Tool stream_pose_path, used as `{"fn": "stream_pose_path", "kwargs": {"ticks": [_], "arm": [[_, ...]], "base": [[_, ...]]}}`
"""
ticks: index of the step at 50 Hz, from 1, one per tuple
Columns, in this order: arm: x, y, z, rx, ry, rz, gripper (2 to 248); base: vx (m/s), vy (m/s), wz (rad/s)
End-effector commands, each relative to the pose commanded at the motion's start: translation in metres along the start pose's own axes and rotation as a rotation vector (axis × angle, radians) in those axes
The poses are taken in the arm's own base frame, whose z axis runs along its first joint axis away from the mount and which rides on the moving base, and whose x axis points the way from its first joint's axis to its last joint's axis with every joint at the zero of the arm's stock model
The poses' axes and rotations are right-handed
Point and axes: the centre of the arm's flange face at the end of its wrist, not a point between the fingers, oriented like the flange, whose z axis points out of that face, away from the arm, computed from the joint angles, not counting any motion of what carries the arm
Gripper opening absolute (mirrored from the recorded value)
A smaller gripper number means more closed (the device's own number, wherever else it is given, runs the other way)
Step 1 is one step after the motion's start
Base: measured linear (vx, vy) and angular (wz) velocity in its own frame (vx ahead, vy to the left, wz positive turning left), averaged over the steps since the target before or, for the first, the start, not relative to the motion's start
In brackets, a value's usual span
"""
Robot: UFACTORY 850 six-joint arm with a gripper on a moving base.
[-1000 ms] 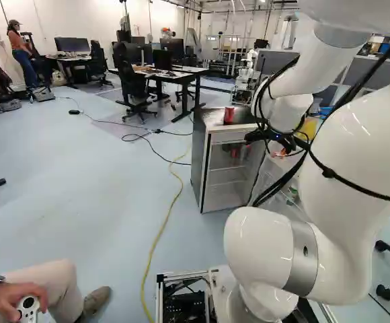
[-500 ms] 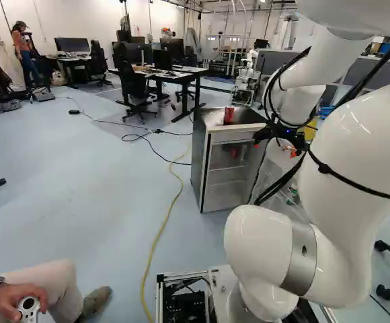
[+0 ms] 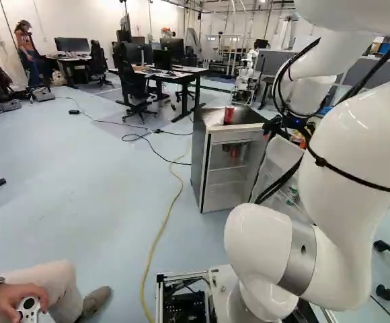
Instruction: Grab a drink from the fridge
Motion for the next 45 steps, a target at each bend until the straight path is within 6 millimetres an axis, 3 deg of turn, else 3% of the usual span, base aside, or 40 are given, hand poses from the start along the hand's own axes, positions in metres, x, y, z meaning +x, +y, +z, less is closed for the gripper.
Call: {"fn": "stream_pose_path", "kwargs": {"ticks": [14,45], "arm": [[0.025,0.014,-0.004,-0.015,0.035,0.025,247],[0.063,0.053,0.016,-0.054,0.050,0.087,247]], "base": [[0.000,0.000,0.000],[0.000,0.000,0.000]]}}
